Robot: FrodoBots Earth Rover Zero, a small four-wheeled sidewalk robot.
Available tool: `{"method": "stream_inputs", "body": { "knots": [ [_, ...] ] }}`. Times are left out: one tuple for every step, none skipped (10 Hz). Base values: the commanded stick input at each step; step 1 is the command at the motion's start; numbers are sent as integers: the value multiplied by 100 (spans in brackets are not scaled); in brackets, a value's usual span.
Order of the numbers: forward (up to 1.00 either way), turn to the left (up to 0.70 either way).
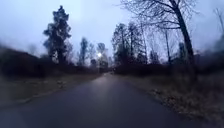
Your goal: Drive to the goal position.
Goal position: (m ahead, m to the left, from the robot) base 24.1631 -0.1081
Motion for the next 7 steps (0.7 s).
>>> {"method": "stream_inputs", "body": {
  "knots": [
    [70, 0],
    [70, 0],
    [70, 0],
    [70, 0],
    [70, 0],
    [70, 0],
    [70, 0]
  ]
}}
